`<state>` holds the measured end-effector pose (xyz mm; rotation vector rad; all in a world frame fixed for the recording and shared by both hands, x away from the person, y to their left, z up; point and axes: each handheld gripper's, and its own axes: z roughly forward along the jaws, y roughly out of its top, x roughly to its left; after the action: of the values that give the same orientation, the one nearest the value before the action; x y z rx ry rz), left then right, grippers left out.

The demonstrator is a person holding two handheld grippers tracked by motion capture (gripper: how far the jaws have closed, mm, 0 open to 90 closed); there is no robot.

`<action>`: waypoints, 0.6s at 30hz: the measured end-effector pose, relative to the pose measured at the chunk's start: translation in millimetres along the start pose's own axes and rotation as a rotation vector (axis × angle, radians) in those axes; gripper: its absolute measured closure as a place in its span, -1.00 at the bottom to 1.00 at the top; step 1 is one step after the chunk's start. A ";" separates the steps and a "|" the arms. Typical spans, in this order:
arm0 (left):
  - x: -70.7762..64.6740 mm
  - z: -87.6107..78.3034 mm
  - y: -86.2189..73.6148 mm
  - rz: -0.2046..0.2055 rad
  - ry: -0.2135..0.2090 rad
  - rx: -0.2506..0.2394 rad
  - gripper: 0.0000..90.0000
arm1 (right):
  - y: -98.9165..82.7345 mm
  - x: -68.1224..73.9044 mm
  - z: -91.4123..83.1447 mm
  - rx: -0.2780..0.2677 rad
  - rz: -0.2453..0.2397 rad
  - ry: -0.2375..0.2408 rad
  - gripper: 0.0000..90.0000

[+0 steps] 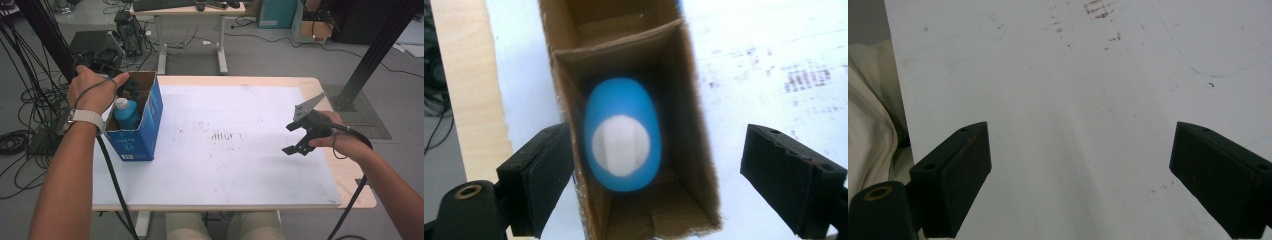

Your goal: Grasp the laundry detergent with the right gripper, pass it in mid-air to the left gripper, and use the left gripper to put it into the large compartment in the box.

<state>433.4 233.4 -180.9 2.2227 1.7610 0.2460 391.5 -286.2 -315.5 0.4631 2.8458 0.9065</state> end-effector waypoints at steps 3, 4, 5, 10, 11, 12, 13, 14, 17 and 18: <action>-7.4 -9.8 1.2 0.017 0.000 -0.010 -0.69 | 0.7 0.3 -4.0 0.007 -0.003 -0.004 -0.79; -10.1 -13.4 1.8 0.026 -0.001 -0.016 -0.70 | 0.7 0.0 -5.0 -0.001 -0.007 -0.006 -0.79; -13.0 -17.0 2.3 0.038 -0.002 -0.024 -0.71 | 1.0 0.3 -7.0 0.002 -0.002 -0.010 -0.79; -33.9 -36.7 5.5 0.119 -0.011 -0.061 -0.75 | 1.0 -0.2 -14.7 -0.006 -0.001 -0.020 -0.79; -39.0 -40.5 6.5 0.135 -0.017 -0.068 -0.75 | 0.9 -0.6 -15.8 -0.004 -0.004 -0.020 -0.79; -44.0 -44.5 7.8 0.160 -0.013 -0.075 -0.75 | 1.0 -0.8 -17.0 0.001 -0.004 -0.022 -0.79; -48.3 -47.4 8.8 0.176 -0.012 -0.077 -0.75 | 0.6 -0.7 -17.2 -0.009 0.000 -0.023 -0.79; -55.5 -51.5 10.2 0.200 -0.017 -0.084 -0.76 | 0.5 -0.9 -17.7 -0.010 -0.002 -0.023 -0.79; -73.8 -59.9 14.0 0.265 -0.014 -0.089 -0.76 | 0.1 -1.3 -19.4 -0.010 0.002 -0.027 -0.79; -79.7 -61.9 15.1 0.285 -0.022 -0.089 -0.76 | 0.1 -1.5 -19.8 -0.008 0.002 -0.027 -0.79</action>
<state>409.1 160.5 -113.8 2.3952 1.3892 0.3520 388.9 -297.4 -299.3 0.4742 2.8173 0.9047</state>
